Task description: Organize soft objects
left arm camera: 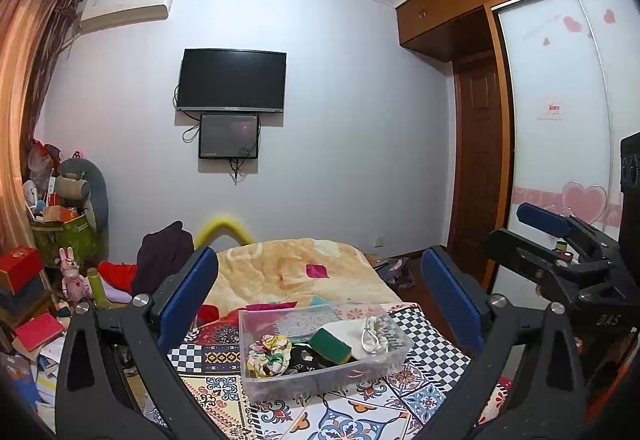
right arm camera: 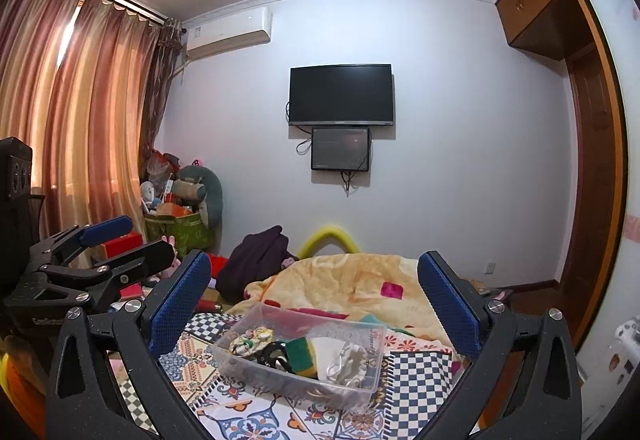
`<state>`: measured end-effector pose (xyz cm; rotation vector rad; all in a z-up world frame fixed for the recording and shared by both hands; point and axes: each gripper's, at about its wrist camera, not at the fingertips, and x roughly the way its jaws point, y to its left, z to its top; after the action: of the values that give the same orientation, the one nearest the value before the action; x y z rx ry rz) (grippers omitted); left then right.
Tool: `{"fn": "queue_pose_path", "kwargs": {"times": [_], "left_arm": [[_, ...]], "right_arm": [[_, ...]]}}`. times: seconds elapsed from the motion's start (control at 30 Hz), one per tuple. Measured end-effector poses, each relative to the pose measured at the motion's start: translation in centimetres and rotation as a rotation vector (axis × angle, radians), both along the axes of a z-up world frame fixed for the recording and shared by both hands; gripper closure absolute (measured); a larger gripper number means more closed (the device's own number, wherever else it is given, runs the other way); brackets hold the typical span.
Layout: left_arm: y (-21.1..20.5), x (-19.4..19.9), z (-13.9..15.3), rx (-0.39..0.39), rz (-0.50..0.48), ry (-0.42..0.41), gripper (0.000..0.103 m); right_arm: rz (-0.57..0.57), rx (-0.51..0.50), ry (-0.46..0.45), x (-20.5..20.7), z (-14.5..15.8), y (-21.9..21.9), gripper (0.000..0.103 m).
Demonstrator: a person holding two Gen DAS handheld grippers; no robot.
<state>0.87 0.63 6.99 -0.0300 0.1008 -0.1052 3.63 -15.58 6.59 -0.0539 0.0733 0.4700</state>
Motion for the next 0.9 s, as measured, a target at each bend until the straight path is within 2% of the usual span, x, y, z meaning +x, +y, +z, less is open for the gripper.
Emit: {"fn": "queue_pose_path", "kwargs": {"times": [0.9], "left_arm": [[-0.55, -0.4, -0.28, 0.016, -0.004, 0.003, 0.0]], "right_arm": [[-0.002, 0.008, 0.023, 0.06, -0.46, -0.77, 0.0]]}}
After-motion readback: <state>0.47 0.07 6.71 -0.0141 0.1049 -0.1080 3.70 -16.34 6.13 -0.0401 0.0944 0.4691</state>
